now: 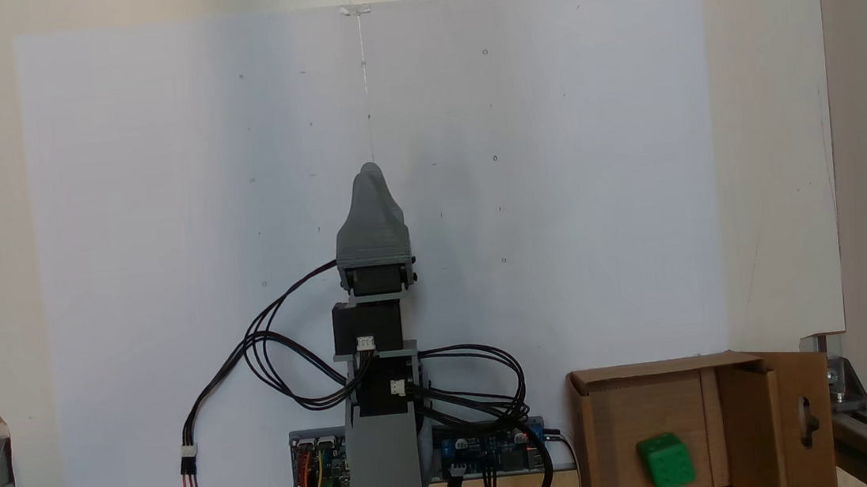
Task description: Grasp a green dice and put it in the bin.
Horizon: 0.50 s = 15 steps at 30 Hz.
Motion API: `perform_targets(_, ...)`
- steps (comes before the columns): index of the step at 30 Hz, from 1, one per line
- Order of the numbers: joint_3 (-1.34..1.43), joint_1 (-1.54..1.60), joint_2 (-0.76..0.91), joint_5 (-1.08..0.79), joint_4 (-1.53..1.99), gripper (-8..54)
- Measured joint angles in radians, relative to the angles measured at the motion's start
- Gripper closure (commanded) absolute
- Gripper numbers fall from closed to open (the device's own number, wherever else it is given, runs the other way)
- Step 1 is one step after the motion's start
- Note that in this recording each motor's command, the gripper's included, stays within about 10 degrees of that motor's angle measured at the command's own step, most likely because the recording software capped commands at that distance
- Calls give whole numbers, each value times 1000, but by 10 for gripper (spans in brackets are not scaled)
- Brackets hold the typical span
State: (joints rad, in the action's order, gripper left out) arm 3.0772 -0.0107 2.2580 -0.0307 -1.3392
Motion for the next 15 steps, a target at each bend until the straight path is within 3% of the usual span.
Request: perform_targets(15, 0, 3, 2, 0, -14, 11)
